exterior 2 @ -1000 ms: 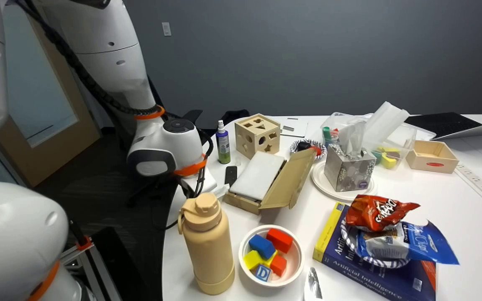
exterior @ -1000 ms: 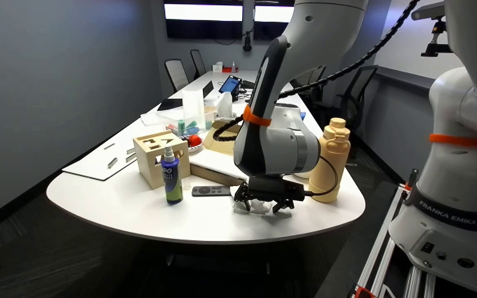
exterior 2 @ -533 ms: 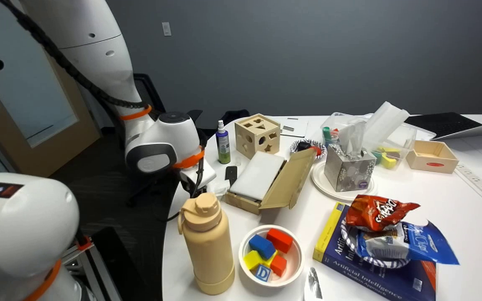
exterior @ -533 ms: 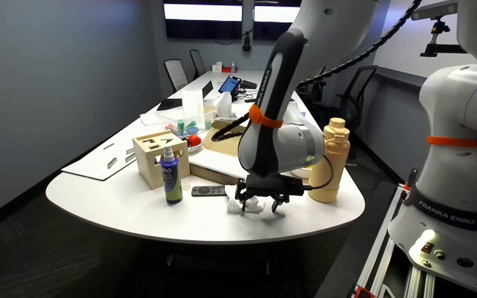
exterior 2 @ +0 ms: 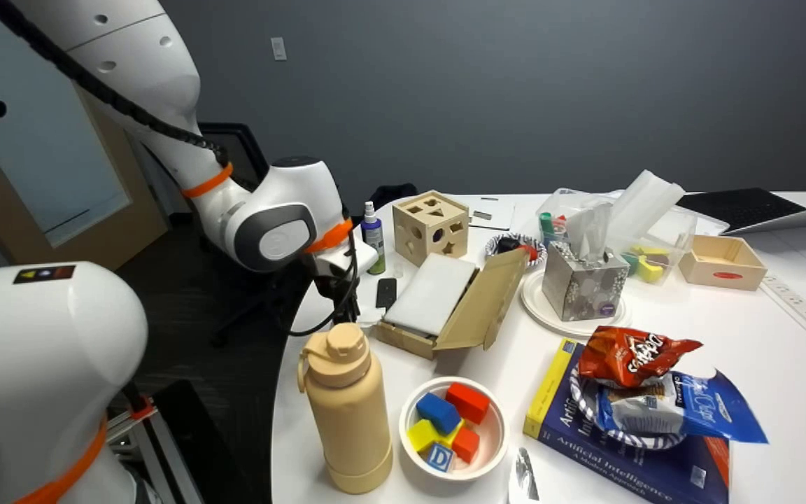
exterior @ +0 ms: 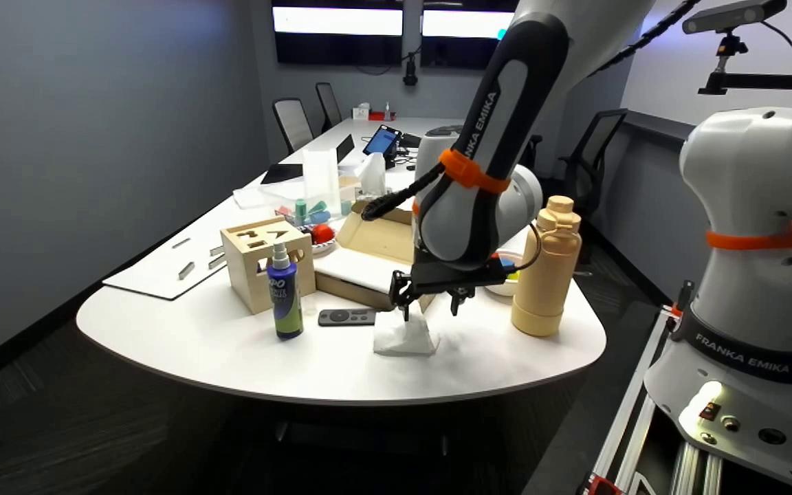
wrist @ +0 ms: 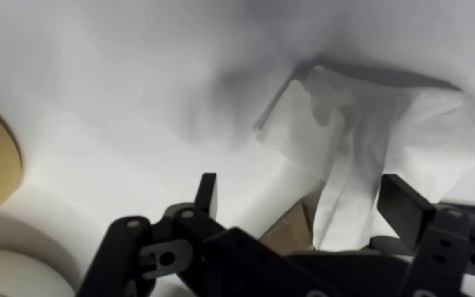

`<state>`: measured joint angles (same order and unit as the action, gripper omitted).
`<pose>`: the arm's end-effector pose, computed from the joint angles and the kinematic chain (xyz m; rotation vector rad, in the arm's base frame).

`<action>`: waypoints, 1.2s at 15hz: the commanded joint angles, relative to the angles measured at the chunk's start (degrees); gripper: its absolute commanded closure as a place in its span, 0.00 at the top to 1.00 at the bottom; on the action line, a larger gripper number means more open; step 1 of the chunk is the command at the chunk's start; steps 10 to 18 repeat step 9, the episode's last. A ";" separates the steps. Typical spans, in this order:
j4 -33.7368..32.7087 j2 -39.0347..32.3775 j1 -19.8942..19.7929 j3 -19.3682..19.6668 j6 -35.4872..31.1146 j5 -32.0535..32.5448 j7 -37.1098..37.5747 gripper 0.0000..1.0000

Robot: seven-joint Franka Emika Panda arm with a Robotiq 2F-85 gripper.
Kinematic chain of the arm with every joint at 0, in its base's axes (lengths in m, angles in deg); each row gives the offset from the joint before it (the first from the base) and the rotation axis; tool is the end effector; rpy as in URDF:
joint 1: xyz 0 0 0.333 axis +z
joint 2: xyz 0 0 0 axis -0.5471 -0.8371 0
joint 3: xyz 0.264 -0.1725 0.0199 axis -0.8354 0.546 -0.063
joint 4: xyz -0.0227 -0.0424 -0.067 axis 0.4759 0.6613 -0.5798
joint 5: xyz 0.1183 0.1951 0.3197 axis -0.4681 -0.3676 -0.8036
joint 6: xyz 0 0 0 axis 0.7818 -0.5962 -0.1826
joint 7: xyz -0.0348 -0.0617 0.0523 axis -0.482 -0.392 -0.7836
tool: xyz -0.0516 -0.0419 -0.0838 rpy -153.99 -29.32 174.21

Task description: Fold the paper towel

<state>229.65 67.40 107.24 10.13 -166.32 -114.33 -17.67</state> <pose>0.3841 0.1396 0.1702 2.9303 -0.9401 0.2025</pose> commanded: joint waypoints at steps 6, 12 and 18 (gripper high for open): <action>-4.34 8.08 28.72 33.03 10.77 19.05 5.87 1.00; -5.83 8.98 37.27 42.83 12.61 20.49 4.48 1.00; -5.83 8.98 37.27 42.83 12.61 20.49 4.48 1.00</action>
